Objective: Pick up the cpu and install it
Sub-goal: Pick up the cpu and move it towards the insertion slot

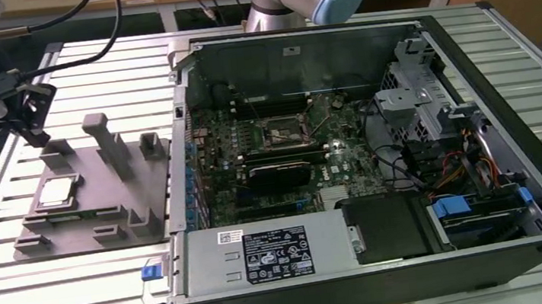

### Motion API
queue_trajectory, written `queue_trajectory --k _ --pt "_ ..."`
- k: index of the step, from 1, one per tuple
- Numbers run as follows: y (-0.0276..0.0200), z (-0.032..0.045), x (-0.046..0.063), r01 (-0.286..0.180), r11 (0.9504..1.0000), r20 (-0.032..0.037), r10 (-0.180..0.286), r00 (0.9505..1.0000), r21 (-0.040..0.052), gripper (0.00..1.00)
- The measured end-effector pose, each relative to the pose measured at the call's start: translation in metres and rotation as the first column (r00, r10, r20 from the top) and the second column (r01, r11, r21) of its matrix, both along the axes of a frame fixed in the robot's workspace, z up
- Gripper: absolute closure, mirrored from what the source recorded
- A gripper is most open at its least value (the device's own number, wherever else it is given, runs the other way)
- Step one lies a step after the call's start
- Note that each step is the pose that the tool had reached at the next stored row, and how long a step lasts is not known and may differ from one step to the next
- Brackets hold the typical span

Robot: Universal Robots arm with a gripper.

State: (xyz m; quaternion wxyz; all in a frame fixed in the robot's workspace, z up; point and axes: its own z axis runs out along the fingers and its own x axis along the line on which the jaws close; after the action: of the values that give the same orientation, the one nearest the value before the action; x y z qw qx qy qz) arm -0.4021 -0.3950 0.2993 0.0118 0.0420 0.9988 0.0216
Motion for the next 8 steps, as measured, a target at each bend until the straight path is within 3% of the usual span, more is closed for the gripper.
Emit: queue_trajectory --k 8 --pt "-0.0015 -0.0088 -0.0035 0.000 1.0000 0.0000 0.000 1.0000 0.0001 0.89"
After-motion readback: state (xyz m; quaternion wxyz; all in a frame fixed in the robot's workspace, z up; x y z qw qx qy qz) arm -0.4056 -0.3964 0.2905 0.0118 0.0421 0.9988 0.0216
